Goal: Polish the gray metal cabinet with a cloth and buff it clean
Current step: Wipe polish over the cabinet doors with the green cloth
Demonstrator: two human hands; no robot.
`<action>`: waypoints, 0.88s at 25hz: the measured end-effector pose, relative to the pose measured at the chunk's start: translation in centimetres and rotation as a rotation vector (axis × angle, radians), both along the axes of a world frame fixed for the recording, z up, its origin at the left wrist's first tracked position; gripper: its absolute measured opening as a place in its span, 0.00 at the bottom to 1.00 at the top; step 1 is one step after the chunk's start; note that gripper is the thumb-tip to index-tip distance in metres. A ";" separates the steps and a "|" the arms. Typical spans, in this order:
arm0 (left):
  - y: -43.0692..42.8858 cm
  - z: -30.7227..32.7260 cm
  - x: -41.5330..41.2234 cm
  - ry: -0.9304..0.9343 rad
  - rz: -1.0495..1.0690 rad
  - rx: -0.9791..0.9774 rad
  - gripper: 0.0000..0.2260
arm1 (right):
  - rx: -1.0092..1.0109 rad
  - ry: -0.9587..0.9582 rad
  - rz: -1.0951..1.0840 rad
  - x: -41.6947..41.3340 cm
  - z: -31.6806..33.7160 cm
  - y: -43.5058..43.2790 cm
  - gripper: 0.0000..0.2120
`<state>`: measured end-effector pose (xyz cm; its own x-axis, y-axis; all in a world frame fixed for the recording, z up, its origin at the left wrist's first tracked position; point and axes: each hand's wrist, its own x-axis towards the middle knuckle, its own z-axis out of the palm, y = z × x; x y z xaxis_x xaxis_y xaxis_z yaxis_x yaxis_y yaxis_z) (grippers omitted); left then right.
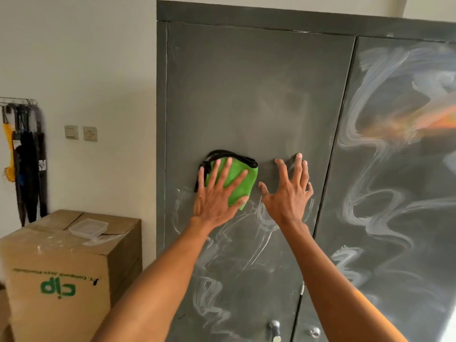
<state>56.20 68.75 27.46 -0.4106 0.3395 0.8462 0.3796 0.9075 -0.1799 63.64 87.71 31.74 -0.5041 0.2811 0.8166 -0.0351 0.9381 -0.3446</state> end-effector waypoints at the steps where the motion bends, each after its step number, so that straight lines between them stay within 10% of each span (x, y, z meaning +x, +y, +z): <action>1: -1.0 0.8 -0.5 0.018 -0.015 -0.018 0.32 | 0.028 0.000 0.000 0.1 -0.2 0.5 0.34; 6: 2.1 3.0 -0.2 0.023 0.083 0.608 0.33 | 0.208 0.003 0.022 0.5 -0.7 3.4 0.35; 13: 9.4 1.7 1.2 0.066 -0.018 0.042 0.29 | 0.109 0.163 0.190 0.0 -1.2 7.4 0.26; 19: 6.3 1.3 0.3 -0.002 0.189 0.817 0.33 | 0.160 0.129 0.222 0.3 -1.4 7.8 0.33; 22: 11.4 -0.6 2.1 -0.034 0.117 0.514 0.32 | 0.129 0.160 0.217 0.0 -1.6 7.4 0.33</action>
<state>58.25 80.18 26.85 -0.4515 -0.1652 0.8769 0.2682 0.9122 0.3099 63.62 95.14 30.11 -0.4035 0.0699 0.9123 -0.2837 0.9384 -0.1974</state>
